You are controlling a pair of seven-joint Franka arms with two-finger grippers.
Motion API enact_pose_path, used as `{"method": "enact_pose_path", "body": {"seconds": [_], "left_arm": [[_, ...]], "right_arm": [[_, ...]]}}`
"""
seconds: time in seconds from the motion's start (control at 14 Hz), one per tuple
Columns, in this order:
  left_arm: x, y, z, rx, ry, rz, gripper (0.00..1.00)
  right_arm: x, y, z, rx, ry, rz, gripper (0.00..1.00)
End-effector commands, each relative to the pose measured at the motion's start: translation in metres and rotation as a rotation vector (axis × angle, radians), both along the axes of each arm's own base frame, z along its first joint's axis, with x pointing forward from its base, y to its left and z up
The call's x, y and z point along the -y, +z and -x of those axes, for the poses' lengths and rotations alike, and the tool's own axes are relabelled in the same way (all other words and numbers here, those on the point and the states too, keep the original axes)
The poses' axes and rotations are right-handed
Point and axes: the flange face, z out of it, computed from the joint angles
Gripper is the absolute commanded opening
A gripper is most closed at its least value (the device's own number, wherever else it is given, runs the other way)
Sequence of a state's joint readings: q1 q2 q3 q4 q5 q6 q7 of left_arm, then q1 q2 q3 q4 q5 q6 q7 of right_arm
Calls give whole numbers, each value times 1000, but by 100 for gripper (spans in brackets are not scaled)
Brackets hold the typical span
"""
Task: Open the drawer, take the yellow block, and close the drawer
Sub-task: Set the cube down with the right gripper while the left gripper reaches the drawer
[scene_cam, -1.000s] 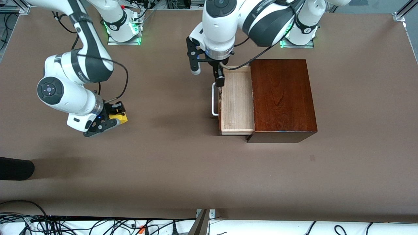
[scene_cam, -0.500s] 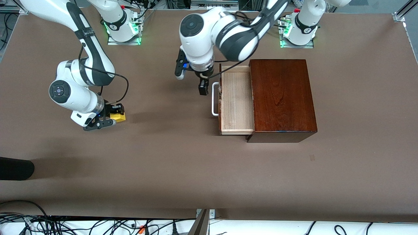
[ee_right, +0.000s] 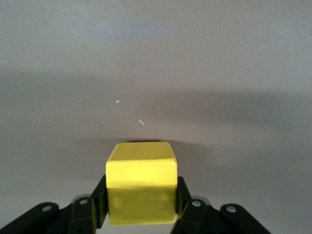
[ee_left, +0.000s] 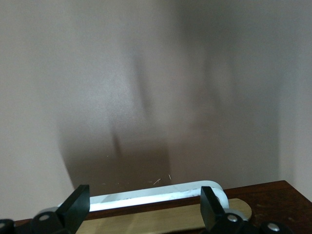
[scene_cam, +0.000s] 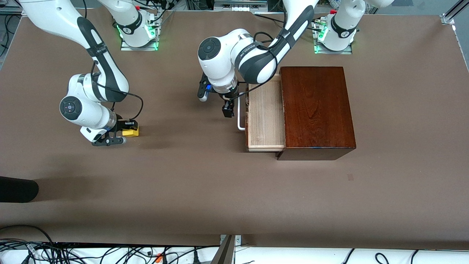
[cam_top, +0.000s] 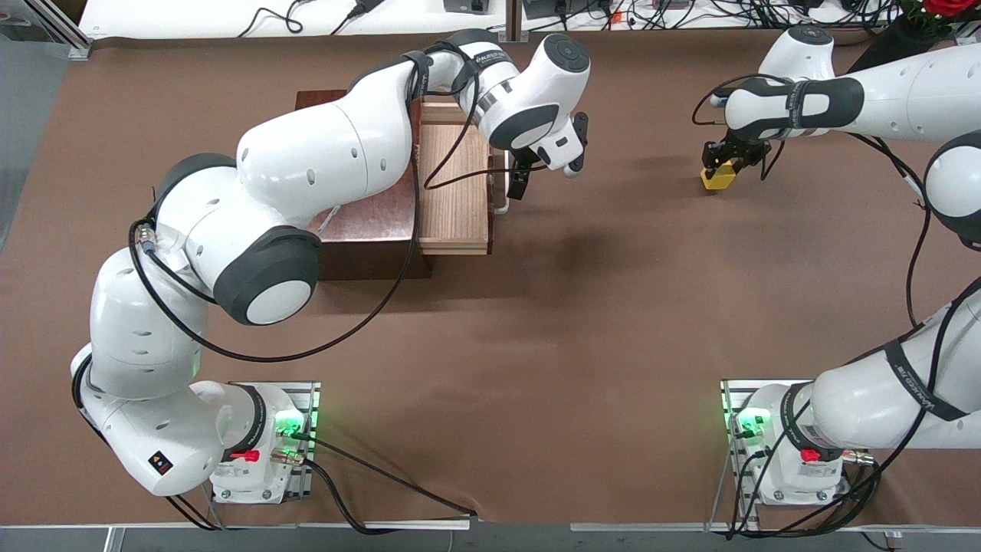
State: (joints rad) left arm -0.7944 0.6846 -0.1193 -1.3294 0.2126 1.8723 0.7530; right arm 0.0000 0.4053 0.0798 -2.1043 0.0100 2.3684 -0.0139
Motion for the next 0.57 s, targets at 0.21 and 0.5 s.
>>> {"method": "enact_pose_path", "body": {"seconds": [0.21,0.5], "left_arm": [[-12,-1,-2,6,36,-66,100],[-25,8,-6,16,38,-130,100]], "right_arm": [[6,17,-5,38,7,9,100],[5,94,-23,168,11,7,100]]}}
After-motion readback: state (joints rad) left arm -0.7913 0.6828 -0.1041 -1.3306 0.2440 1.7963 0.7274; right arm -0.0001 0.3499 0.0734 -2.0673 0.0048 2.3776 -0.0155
